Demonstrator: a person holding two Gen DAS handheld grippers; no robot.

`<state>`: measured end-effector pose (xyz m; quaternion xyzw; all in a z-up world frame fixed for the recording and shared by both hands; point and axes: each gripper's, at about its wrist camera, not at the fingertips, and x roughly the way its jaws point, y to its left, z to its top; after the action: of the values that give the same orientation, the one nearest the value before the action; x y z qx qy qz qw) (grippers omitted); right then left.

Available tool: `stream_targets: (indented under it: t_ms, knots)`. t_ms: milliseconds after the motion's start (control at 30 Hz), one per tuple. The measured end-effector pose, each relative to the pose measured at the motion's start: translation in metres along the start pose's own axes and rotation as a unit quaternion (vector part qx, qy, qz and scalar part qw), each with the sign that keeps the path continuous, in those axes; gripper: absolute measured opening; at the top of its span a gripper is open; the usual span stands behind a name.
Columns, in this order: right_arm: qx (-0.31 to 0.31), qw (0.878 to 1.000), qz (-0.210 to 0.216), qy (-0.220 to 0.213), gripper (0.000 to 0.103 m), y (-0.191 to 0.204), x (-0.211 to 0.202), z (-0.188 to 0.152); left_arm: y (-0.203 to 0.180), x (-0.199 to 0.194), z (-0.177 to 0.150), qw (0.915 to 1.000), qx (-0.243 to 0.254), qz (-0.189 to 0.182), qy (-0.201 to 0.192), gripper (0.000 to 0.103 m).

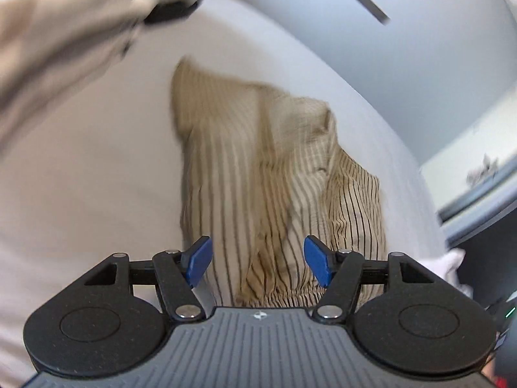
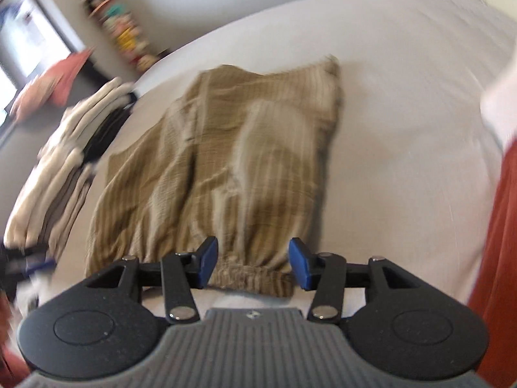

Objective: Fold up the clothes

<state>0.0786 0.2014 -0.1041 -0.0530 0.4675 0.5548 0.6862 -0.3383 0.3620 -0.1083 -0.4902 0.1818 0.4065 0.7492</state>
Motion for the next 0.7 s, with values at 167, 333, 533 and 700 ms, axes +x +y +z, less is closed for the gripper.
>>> stream_targets:
  t_ms: [167,333,533,700]
  knots:
    - [0.081,0.996,-0.002,0.021,0.051,-0.025,0.031,-0.012,0.032,0.035,-0.014,0.9975,-0.065,-0.017,0.022,0.074]
    - [0.104,0.994,0.016,0.018,0.046,-0.027,0.044,-0.014,0.045,0.059,-0.026,0.9933,-0.1,-0.059,0.004,0.071]
    - [0.097,0.995,0.024,0.018,0.021,-0.017,0.054,-0.02,0.045,0.07,-0.028,0.9935,-0.092,-0.067,-0.004,0.023]
    - [0.099,0.995,0.021,0.011,0.01,-0.006,0.046,-0.021,0.039,0.053,-0.024,0.9958,-0.071,-0.055,-0.021,0.005]
